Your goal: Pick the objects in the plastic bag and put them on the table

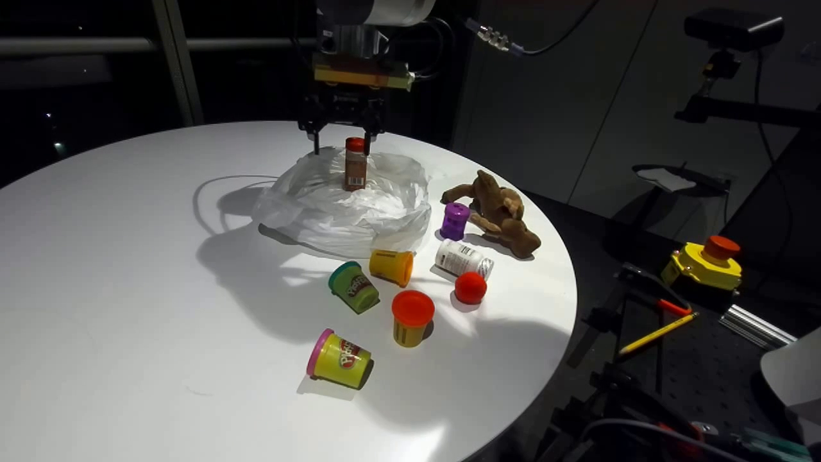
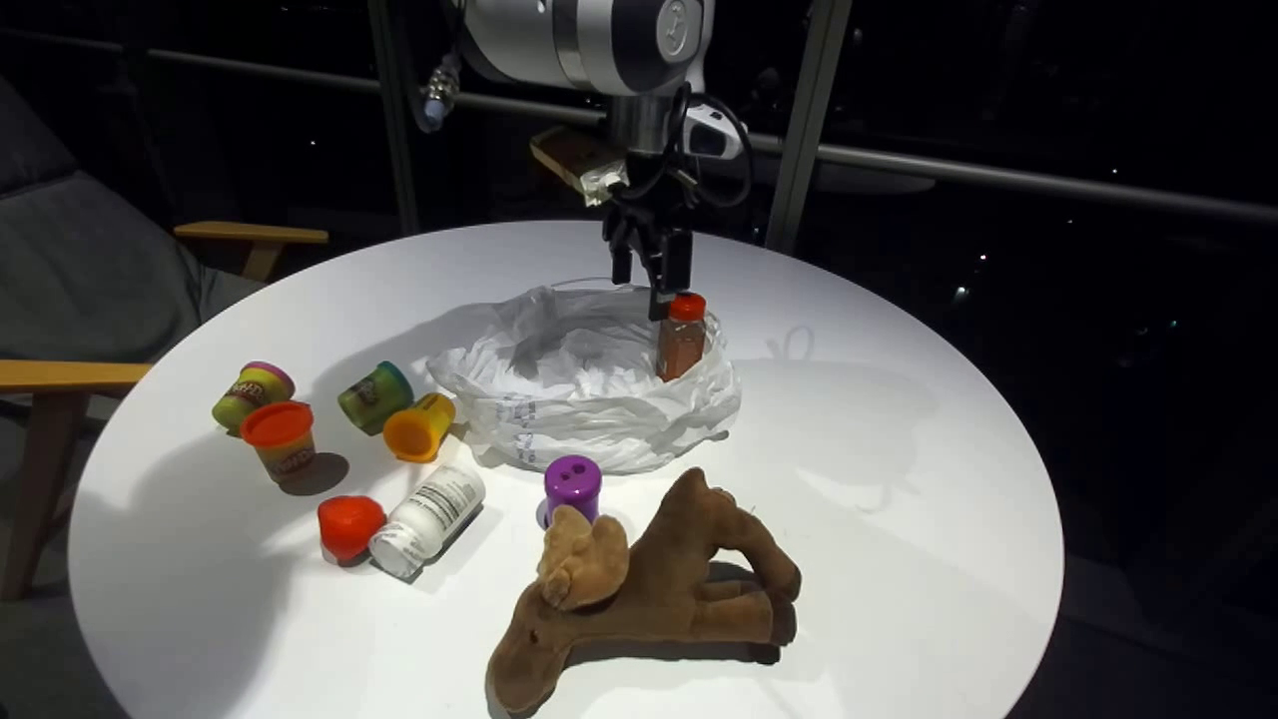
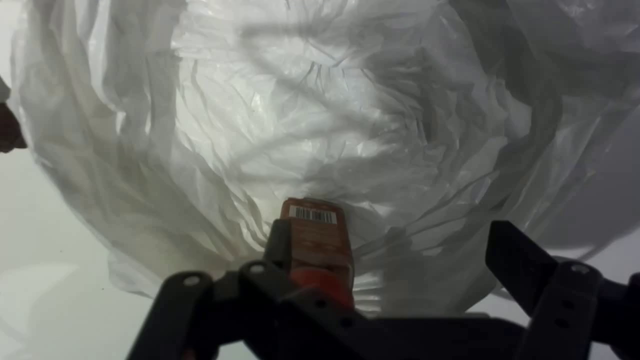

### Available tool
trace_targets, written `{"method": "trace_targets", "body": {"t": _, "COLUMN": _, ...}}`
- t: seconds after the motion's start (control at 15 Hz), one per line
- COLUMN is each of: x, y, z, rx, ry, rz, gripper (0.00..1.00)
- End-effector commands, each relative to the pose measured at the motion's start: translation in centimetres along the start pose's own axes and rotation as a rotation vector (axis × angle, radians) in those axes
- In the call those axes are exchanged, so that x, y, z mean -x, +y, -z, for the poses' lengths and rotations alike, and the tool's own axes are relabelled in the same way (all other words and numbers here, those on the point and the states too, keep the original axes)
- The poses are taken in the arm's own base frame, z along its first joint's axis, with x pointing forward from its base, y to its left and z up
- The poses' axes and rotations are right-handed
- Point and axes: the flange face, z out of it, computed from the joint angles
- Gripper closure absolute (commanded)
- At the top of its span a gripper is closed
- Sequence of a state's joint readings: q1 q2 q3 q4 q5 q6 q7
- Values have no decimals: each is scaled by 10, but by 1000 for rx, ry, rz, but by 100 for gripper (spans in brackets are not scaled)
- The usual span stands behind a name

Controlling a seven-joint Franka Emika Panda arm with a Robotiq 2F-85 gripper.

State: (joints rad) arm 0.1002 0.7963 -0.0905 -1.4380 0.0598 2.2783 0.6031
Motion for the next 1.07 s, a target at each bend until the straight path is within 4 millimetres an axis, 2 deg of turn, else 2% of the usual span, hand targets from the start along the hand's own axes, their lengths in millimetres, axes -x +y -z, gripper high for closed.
{"method": "trace_targets", "body": {"t": 0.0, "x": -10, "y": -4, "z": 14, "rx": 64, "ry": 57, "rz": 4, "gripper": 0}}
{"method": "trace_targets", "body": {"t": 0.2, "x": -13, "y": -2, "z": 10, "rx": 150, "ry": 85, "rz": 25, "gripper": 0}}
{"method": "trace_targets", "body": {"t": 0.47, "x": -13, "y": -4, "z": -3, "rx": 179, "ry": 63, "rz": 52, "gripper": 0}}
{"method": "trace_targets", "body": {"t": 0.53, "x": -15, "y": -4, "z": -6, "rx": 184, "ry": 64, "rz": 48, "gripper": 25}}
{"method": "trace_targets", "body": {"t": 0.6, "x": -17, "y": -4, "z": -9, "rx": 187, "ry": 69, "rz": 45, "gripper": 27}}
{"method": "trace_targets", "body": {"t": 0.67, "x": -19, "y": -4, "z": -10, "rx": 190, "ry": 80, "rz": 40, "gripper": 34}}
{"method": "trace_targets", "body": {"t": 1.0, "x": -30, "y": 1, "z": -10, "rx": 210, "ry": 113, "rz": 29, "gripper": 73}}
